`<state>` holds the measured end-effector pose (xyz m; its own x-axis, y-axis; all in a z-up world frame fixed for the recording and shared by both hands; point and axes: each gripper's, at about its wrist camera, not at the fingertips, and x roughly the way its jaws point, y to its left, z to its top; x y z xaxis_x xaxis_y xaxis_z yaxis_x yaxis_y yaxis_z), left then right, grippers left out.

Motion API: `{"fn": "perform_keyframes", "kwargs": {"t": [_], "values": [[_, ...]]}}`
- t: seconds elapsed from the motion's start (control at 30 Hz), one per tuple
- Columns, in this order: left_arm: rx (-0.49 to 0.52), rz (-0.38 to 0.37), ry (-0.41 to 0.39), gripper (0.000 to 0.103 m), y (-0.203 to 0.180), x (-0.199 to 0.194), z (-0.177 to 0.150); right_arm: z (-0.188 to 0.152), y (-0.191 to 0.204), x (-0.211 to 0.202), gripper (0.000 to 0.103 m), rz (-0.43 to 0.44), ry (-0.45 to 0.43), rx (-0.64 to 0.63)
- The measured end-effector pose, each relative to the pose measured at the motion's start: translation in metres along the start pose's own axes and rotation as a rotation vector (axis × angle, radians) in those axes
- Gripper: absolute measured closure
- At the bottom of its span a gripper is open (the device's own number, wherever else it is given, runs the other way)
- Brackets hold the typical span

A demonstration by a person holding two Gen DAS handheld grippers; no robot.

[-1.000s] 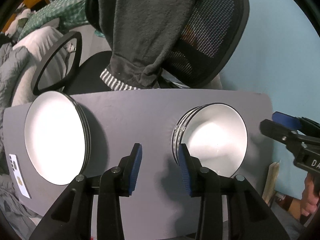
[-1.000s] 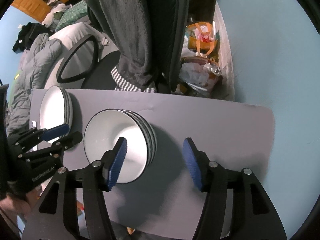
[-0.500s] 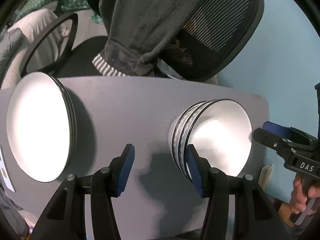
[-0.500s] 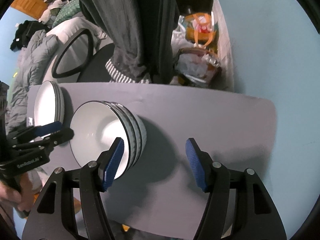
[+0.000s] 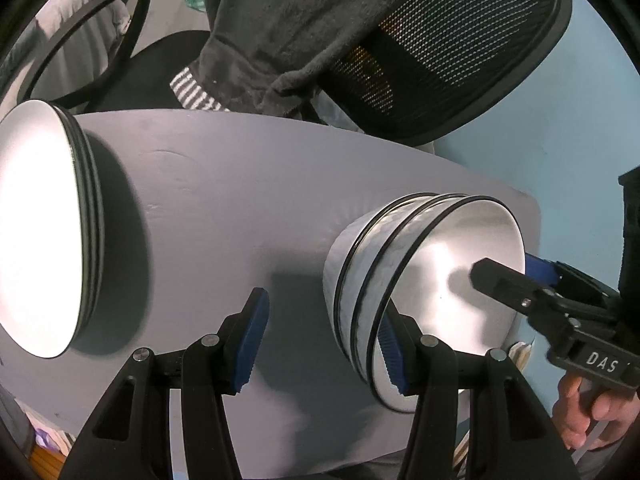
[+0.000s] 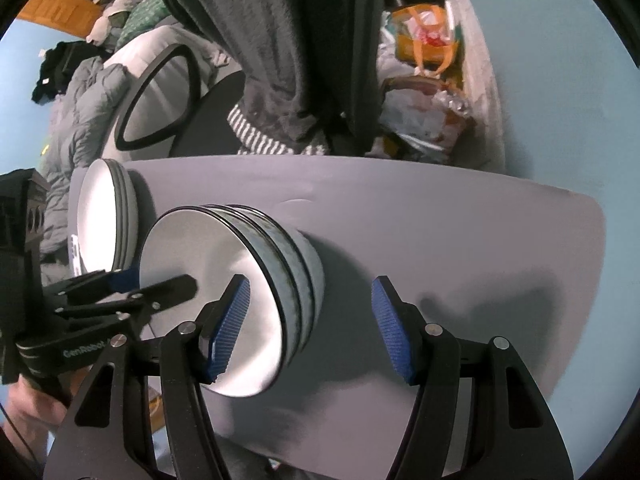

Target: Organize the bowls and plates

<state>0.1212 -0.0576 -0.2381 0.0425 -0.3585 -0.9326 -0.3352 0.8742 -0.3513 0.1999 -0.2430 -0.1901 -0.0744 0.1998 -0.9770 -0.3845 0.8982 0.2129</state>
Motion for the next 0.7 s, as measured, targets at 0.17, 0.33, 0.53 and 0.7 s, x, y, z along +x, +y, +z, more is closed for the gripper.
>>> {"fn": "perform_keyframes", "kwargs": {"t": [0.17, 0.33, 0.53, 0.7], "values": [[0.008, 0.0, 0.012, 0.049, -0.004, 0.006, 0.001, 0.003, -0.001, 0.013, 0.039, -0.012, 0.034, -0.017], [0.007, -0.008, 0.021, 0.049, -0.003, 0.01, 0.002, 0.003, -0.002, 0.023, 0.05, -0.014, 0.071, -0.047], [-0.02, -0.097, 0.048, 0.063, 0.0, 0.013, 0.001, 0.0, -0.003, 0.028, 0.067, 0.044, 0.103, -0.038], [0.019, -0.082, 0.037, 0.07, -0.006, 0.008, 0.0, 0.0, 0.002, 0.03, 0.075, 0.061, 0.12, -0.041]]}}
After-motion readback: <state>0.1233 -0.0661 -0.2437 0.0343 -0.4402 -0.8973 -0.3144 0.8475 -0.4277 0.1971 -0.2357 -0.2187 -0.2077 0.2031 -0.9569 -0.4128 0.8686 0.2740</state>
